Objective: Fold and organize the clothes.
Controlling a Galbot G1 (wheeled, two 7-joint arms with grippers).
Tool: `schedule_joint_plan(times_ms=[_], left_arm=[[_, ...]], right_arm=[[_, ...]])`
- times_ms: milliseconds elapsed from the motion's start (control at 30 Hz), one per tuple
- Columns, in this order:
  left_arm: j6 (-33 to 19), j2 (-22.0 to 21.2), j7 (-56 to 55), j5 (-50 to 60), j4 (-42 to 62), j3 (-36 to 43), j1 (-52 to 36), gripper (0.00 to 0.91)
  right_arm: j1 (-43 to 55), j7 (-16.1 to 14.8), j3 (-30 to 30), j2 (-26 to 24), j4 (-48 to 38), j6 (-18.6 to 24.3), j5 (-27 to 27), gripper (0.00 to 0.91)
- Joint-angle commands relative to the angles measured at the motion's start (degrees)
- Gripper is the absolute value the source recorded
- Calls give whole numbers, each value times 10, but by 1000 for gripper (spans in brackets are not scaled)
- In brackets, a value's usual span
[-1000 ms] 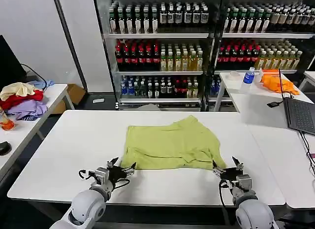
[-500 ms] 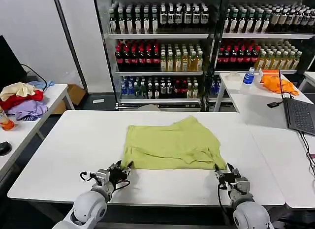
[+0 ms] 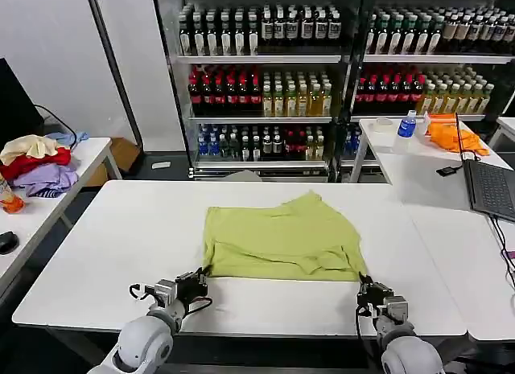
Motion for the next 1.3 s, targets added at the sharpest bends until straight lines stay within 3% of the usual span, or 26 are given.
schedule_joint_plan(times_ms=[33, 300, 333, 367, 400, 433, 467, 500, 767, 933, 1067, 1300], left_arm=[[4, 10, -2, 7, -106, -19, 95, 81], [6, 10, -3, 24, -175, -43, 184, 71], [6, 10, -3, 25, -179, -46, 190, 71], [7, 11, -2, 26, -180, -48, 193, 71], [10, 12, -1, 27, -186, -52, 196, 91], [15, 14, -1, 29, -188, -56, 197, 262], [17, 14, -2, 29, -192, -58, 198, 514], [18, 17, -2, 32, -197, -63, 199, 907], [26, 41, -2, 30, -220, -106, 201, 907], [20, 67, -23, -11, -188, -113, 131, 907], [20, 73, -39, -69, -120, -82, 27, 907], [25, 54, -48, -103, 14, 3, -135, 907]], right_arm=[[-109, 2, 32, 4, 100, 2, -10, 0], [-209, 1, 57, 21, 169, 7, -45, 0], [-214, 1, 57, 23, 172, 6, -55, 60], [-217, 1, 57, 23, 174, 6, -60, 756], [-220, 0, 58, 24, 179, 8, -62, 907], [-220, 0, 61, 24, 183, 8, -62, 907], [-219, 1, 62, 24, 186, 8, -62, 907], [-216, 1, 69, 24, 192, 8, -61, 907], [-177, 0, 102, 0, 218, 2, -26, 907], [-91, 5, 93, -35, 174, -5, 9, 907], [57, 20, 26, -56, 80, -20, 44, 907], [256, 32, -91, -47, -92, -36, 86, 907]])
